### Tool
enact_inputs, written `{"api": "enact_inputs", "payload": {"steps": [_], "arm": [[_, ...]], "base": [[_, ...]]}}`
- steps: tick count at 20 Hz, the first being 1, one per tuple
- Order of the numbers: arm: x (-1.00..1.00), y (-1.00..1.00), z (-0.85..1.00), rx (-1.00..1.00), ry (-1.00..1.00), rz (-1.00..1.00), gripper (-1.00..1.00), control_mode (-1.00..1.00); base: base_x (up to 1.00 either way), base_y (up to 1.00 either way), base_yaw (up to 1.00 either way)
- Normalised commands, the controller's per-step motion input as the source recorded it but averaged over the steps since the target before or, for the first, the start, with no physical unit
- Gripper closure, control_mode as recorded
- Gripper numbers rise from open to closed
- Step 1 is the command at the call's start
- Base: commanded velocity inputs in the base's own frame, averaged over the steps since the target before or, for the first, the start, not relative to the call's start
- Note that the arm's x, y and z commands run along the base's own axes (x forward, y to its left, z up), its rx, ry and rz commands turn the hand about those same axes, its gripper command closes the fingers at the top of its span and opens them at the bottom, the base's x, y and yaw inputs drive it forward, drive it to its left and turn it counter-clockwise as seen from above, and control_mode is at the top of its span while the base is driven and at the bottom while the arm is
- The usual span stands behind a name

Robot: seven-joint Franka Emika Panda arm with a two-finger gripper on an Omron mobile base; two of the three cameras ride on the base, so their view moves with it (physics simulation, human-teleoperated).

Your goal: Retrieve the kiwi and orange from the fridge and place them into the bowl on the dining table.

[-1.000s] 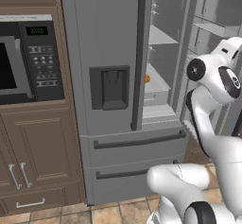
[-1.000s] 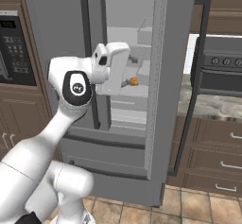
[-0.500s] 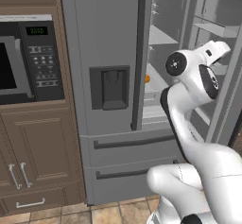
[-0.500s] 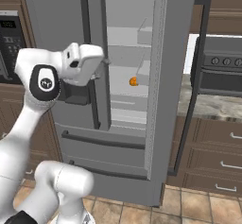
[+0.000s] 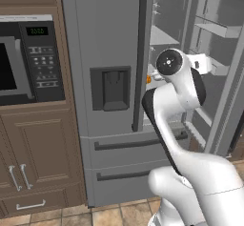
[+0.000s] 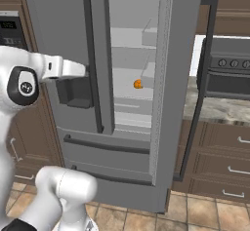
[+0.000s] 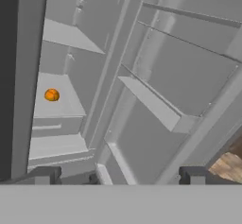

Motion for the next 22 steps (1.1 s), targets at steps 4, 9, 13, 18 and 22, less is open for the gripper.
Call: {"api": "enact_inputs", "payload": {"steps": [4, 9, 13, 18, 22], "arm": [[0.0, 0.39, 0.05, 0.15, 0.0, 0.19, -1.0, -1.0], [0.0, 0.19, 0.0, 0.25, -0.09, 0.22, -1.0, -1.0], [0.0, 0.0, 0.03, 0.31, -0.08, 0.41, -1.0, -1.0], [0.17, 0.0, 0.0, 0.2, 0.0, 0.41, -1.0, -1.0], [0.66, 0.0, 0.0, 0.05, 0.08, 0.33, -1.0, -1.0]], "base": [[0.0, 0.0, 0.0], [0.0, 0.0, 0.0], [0.0, 0.0, 0.0], [0.0, 0.0, 0.0], [0.0, 0.0, 0.0]]}}
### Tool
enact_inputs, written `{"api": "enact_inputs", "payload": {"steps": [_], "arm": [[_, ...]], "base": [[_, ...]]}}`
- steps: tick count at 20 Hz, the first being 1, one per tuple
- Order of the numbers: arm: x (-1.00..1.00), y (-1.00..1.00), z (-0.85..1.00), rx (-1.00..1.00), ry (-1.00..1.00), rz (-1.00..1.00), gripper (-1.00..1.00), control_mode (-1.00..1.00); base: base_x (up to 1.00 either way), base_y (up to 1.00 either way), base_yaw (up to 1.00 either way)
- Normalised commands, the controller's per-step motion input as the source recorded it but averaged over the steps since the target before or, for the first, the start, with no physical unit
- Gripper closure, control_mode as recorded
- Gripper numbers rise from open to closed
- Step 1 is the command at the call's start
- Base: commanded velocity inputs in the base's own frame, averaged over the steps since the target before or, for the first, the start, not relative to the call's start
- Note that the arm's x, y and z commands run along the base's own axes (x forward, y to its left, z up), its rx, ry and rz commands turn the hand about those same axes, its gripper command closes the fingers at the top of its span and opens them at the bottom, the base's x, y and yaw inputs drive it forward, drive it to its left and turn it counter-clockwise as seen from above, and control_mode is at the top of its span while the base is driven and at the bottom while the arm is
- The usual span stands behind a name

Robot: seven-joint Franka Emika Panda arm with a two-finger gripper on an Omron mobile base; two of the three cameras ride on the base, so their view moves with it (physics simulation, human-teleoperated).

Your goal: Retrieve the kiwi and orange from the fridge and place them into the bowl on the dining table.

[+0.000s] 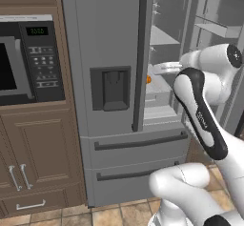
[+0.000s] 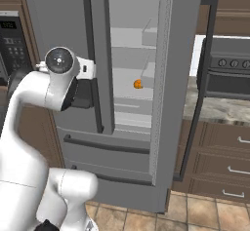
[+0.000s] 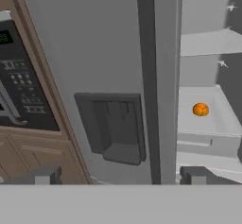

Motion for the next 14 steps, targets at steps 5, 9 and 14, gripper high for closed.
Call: {"api": "enact_inputs", "payload": {"steps": [5, 9, 14], "arm": [[0.82, 0.08, 0.0, 0.0, 0.05, 0.22, -1.0, -1.0], [0.76, 0.4, 0.0, -0.07, 0.0, 0.01, -1.0, -1.0], [0.6, 0.27, -0.02, -0.1, 0.0, -0.21, -1.0, -1.0]], "base": [[0.0, 0.0, 0.0], [0.0, 0.0, 0.0], [0.0, 0.0, 0.0]]}}
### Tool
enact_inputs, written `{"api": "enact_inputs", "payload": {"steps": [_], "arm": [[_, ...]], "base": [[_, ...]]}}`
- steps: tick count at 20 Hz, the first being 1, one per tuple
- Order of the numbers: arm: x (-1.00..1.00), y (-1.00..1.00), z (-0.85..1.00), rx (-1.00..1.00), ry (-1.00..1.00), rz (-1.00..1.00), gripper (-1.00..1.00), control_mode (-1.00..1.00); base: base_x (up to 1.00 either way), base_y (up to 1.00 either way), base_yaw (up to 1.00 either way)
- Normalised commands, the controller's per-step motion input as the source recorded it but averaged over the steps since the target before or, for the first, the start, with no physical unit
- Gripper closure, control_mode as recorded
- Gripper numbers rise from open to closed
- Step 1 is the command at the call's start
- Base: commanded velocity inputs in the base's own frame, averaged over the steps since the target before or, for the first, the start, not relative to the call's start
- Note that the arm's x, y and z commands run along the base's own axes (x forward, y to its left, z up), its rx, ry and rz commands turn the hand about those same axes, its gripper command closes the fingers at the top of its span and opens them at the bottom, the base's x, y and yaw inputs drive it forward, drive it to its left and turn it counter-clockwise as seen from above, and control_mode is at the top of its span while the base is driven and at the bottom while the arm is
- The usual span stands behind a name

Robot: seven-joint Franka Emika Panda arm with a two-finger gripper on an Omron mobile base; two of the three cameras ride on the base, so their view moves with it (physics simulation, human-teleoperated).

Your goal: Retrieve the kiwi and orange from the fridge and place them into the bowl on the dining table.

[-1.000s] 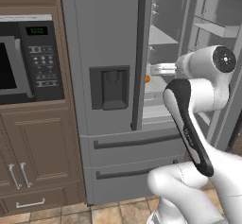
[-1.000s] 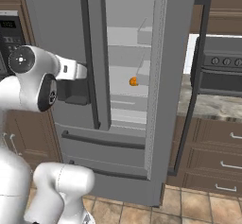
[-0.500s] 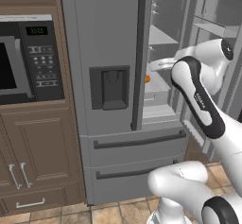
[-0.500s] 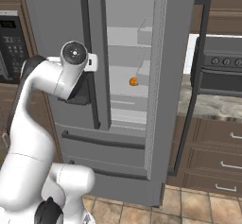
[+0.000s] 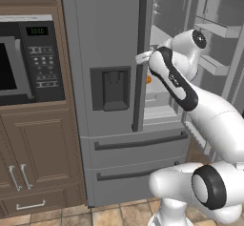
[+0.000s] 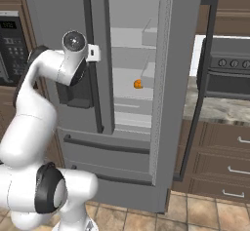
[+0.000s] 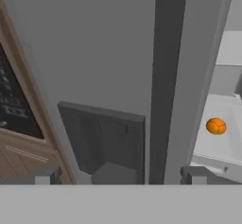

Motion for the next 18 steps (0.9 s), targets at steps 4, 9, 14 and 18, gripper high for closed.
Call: {"api": "enact_inputs", "payload": {"steps": [4, 9, 14, 18], "arm": [[0.47, 0.04, -0.01, -0.07, 0.0, -0.29, -1.0, -1.0], [0.37, 0.0, 0.0, -0.02, 0.0, -0.25, -1.0, -1.0], [0.33, 0.0, 0.0, 0.0, 0.0, -0.2, -1.0, -1.0], [0.49, 0.0, 0.0, 0.0, 0.0, -0.12, -1.0, -1.0]], "base": [[0.0, 0.0, 0.0], [0.0, 0.0, 0.0], [0.0, 0.0, 0.0], [0.0, 0.0, 0.0]]}}
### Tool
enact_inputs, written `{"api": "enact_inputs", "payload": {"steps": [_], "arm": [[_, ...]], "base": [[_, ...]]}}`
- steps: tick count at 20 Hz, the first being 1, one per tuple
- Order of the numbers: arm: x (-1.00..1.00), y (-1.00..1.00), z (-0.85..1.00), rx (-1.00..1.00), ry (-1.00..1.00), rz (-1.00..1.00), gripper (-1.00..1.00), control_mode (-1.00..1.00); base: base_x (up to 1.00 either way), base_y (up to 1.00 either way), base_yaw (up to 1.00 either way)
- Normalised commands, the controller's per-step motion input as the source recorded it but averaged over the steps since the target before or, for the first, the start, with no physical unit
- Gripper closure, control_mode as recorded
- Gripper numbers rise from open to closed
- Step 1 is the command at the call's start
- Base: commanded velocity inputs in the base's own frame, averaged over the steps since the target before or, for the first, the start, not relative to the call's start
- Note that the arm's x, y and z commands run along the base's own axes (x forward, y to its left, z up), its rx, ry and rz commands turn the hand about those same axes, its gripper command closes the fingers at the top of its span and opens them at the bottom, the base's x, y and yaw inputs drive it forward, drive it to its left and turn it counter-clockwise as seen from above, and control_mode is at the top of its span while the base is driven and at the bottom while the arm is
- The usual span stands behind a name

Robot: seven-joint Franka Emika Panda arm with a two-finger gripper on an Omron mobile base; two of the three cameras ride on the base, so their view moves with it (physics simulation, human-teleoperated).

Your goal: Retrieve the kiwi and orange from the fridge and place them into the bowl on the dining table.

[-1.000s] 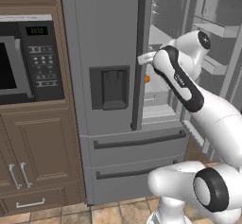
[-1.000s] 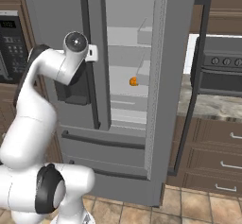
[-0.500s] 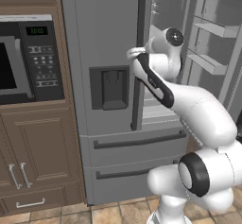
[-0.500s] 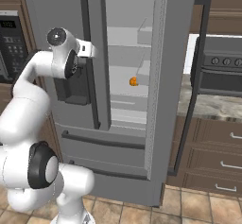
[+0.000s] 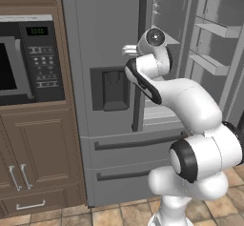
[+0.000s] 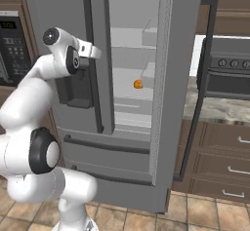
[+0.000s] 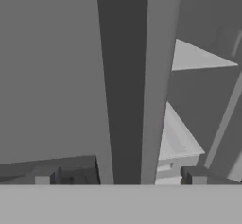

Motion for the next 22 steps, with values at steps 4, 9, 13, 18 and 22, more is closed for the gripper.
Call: {"api": "enact_inputs", "payload": {"steps": [4, 9, 13, 18, 22], "arm": [[0.58, -0.21, 0.0, 0.0, 0.0, -0.03, -1.0, -1.0], [0.64, -0.26, 0.0, 0.01, 0.02, 0.0, -1.0, -1.0], [0.74, -0.35, -0.01, 0.04, 0.04, 0.03, -1.0, -1.0], [0.76, -0.11, -0.15, 0.01, 0.0, 0.04, -1.0, -1.0], [0.83, -0.01, -0.19, 0.0, 0.0, 0.08, 1.0, -1.0]], "base": [[0.0, 0.0, 0.0], [0.0, 0.0, 0.0], [0.0, 0.0, 0.0], [0.0, 0.0, 0.0], [0.0, 0.0, 0.0]]}}
